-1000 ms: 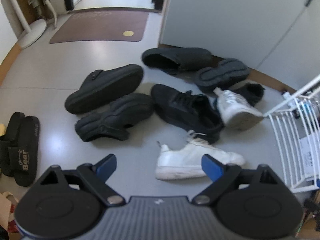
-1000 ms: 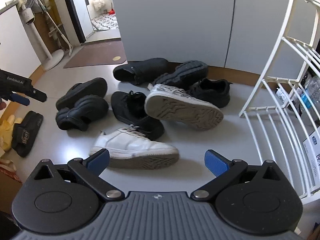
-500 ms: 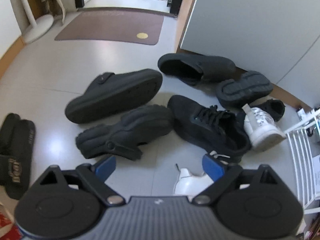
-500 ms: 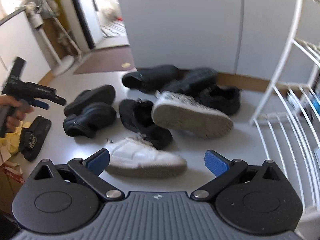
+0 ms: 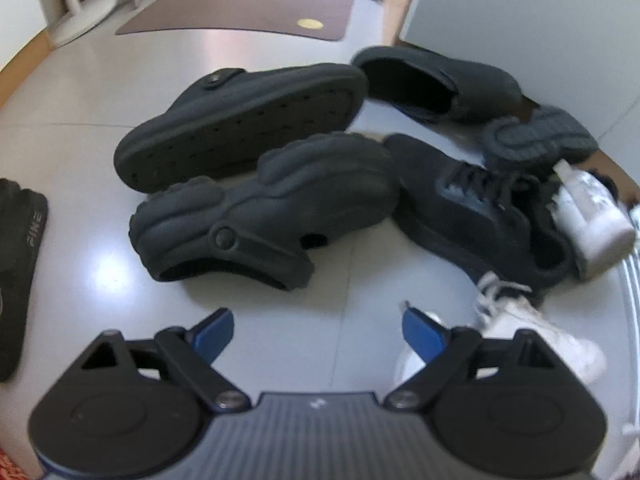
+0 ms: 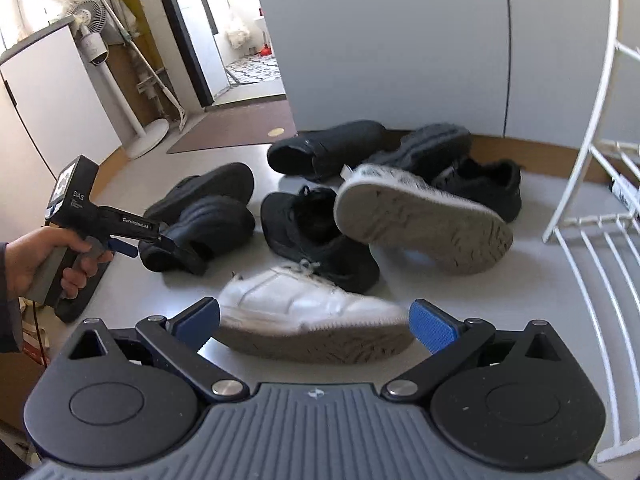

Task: Organize scattered shoes
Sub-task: 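Lower the left tool onto the black clog and close on its heel, then lift the black clog with the left tool toward the white wire rack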

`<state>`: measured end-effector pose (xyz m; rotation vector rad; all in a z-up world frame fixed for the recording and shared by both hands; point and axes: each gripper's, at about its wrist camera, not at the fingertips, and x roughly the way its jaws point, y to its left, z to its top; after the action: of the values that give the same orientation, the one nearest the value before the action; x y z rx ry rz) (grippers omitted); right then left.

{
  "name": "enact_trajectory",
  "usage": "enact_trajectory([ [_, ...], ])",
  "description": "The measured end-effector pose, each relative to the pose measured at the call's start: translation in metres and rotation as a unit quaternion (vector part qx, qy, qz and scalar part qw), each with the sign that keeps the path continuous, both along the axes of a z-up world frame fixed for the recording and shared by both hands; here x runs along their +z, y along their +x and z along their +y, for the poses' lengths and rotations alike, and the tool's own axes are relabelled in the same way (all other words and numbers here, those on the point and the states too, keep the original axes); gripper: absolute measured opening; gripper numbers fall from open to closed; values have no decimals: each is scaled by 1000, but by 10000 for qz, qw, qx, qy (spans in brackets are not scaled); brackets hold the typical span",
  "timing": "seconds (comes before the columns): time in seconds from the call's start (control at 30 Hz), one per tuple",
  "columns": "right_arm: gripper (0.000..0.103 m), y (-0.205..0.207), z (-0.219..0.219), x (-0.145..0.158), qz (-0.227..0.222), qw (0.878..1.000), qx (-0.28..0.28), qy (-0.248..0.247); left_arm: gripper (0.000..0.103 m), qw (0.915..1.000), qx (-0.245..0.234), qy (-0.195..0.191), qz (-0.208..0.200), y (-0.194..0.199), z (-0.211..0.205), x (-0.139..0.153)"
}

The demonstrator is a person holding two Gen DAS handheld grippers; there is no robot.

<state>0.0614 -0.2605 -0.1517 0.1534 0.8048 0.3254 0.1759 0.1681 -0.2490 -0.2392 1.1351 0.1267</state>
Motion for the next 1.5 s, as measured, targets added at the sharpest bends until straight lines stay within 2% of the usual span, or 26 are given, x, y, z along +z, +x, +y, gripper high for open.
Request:
enact_trajectory([
  [0.1,103,-12,-10,-18,196,9989,-401,159,93,9998,33,-20,-175,3,-2,-15],
  [0.2,103,-22,-12,-32,483,9978,-390,219,93,9998,93,58,-156,13,-4,-29],
  [0.23,103,-24,-8,-36,490,9982,-329,84,93,9998,108,74,-157,16,-4,-32],
  [0.37,103,-22,-5,-43,551,9979,-316,103,91,9991,174,261,-299,24,0,-42],
  [0.5,103,-22,-4,-46,569,9980,-269,97,84,9989,254,349,-205,30,4,-50],
  [0.67,103,-21,-4,-51,636,9976,-260,99,84,9982,450,391,-99,45,8,-64],
  [0.7,103,-22,-2,-51,637,9977,-227,78,83,9979,483,426,-29,49,10,-69],
  [0.8,103,-23,-1,-53,640,9977,-195,60,67,9969,673,392,63,55,17,-80],
  [0.87,103,-23,-1,-53,642,9977,-197,62,65,9967,742,320,7,54,22,-81],
  [0.93,103,-23,-2,-55,652,9976,-233,36,55,9965,797,260,-61,51,25,-80],
  [1.03,103,-22,-4,-56,686,9973,-257,59,46,9955,903,268,-127,43,27,-78],
  [1.2,103,-23,-3,-57,700,9973,-223,51,41,9945,1002,265,-132,31,33,-73],
  [1.4,103,-23,-3,-56,693,9972,-263,52,37,9958,666,482,-401,16,27,-50],
  [1.5,103,-24,-3,-56,732,9970,-232,60,35,9960,573,468,-499,11,24,-39],
])
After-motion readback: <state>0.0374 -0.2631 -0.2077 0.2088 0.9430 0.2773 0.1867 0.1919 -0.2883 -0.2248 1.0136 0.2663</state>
